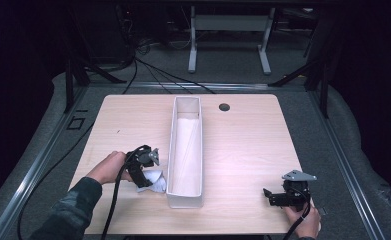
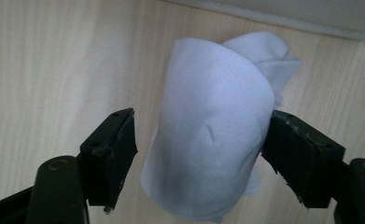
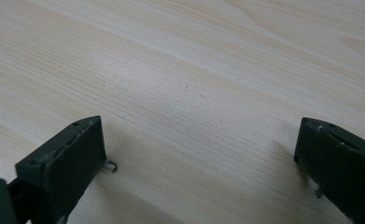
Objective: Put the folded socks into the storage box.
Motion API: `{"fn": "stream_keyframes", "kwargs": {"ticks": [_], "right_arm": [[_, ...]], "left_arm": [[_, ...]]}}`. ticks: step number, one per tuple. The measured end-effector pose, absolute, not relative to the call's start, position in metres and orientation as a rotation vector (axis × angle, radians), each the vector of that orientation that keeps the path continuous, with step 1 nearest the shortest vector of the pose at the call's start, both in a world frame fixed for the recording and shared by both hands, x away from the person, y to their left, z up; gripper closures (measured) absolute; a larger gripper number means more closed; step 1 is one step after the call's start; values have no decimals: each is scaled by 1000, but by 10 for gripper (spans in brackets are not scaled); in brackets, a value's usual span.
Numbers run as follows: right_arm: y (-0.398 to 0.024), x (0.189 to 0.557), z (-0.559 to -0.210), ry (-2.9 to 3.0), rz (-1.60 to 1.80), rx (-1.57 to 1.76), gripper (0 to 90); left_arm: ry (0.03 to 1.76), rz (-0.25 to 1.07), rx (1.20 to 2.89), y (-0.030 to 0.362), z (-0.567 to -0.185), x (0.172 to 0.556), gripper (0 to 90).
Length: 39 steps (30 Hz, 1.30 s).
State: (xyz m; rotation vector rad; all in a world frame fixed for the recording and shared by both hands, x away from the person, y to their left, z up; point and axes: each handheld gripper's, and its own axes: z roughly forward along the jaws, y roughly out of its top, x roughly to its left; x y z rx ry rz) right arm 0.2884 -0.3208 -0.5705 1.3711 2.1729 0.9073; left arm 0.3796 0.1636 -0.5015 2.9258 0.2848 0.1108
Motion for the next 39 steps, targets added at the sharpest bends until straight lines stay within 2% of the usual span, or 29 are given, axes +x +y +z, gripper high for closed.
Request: {"fn": "stream_keyframes", "kwargs": {"ticks": [3, 5, 39], "right_arm": [[-321, 288, -571, 2173, 908, 1371, 14], [-321, 288, -571, 2172, 910, 1372, 14], [-321, 288, -571, 2168, 908, 1376, 17]], "left_arm": [[276, 89, 2945, 162, -508, 379, 323], [281, 90, 2939, 161, -511, 378, 388], [310, 184, 2910, 162, -520, 364, 627]]}}
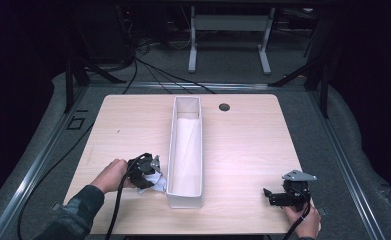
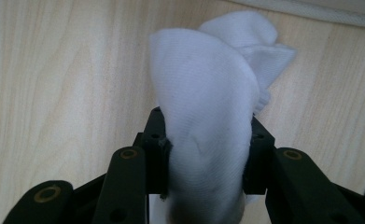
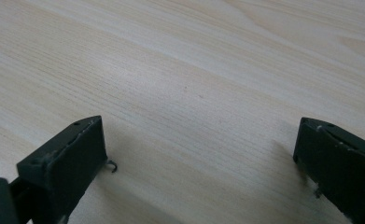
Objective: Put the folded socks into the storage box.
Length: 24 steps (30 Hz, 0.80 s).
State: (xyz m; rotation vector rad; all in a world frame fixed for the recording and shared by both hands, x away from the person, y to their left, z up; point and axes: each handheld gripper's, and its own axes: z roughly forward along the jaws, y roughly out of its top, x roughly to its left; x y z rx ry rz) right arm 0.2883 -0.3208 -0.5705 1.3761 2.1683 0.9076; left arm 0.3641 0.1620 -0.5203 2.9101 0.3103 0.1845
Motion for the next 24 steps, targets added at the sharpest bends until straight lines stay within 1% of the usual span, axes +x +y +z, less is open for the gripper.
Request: {"fn": "stream_keyframes", "kwargs": {"ticks": [12, 24], "right_arm": [[-321, 289, -571, 2162, 914, 1374, 17], [-321, 288, -570, 2168, 908, 1377, 17]], "left_arm": [[302, 210, 2872, 169, -516, 361, 636], [314, 226, 2840, 180, -502, 358, 633]]}}
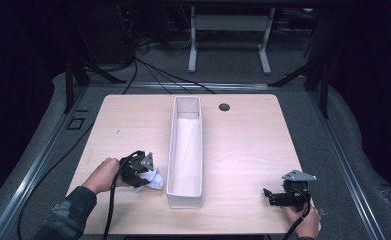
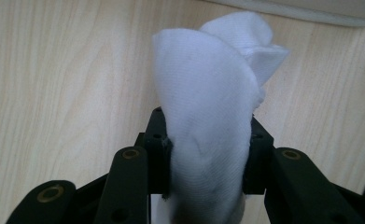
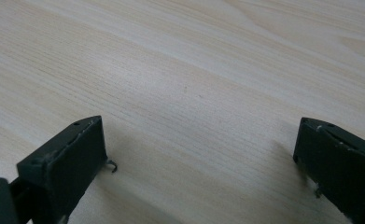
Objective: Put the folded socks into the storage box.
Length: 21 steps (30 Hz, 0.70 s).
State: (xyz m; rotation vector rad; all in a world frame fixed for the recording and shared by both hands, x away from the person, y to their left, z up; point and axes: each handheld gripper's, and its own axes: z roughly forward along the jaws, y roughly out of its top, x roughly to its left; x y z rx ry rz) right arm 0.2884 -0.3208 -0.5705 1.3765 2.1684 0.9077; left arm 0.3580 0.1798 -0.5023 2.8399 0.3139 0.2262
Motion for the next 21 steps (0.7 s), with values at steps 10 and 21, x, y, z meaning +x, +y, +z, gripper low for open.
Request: {"fn": "stream_keyframes", "kwargs": {"ticks": [10, 21], "right_arm": [[-321, 288, -570, 2169, 907, 1377, 17], [-321, 289, -571, 2161, 915, 1376, 18]], "left_arm": [[303, 257, 2829, 184, -488, 355, 632], [304, 282, 2817, 190, -468, 354, 631]]}}
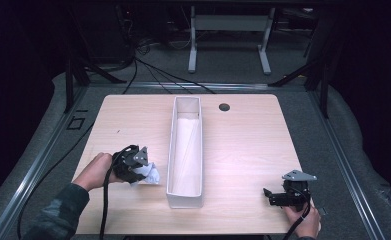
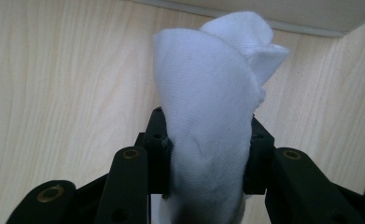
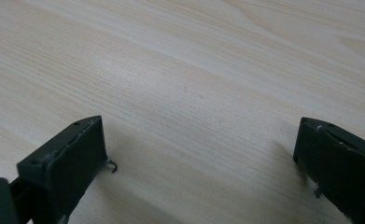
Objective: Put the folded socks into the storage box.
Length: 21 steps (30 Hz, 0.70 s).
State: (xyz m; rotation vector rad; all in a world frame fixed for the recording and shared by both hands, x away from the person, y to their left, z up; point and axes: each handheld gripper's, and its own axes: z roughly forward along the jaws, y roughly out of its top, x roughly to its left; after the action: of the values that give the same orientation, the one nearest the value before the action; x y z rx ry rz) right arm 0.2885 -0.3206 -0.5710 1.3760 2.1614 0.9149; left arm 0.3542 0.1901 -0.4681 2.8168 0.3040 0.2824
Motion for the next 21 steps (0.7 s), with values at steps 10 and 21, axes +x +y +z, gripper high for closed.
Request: {"fn": "stream_keyframes", "kwargs": {"ticks": [10, 21], "right_arm": [[-321, 289, -571, 2161, 915, 1377, 18], [-321, 289, -571, 2161, 914, 1377, 20]], "left_arm": [[306, 303, 2808, 194, -454, 354, 630], [306, 327, 2804, 196, -438, 355, 629]]}}
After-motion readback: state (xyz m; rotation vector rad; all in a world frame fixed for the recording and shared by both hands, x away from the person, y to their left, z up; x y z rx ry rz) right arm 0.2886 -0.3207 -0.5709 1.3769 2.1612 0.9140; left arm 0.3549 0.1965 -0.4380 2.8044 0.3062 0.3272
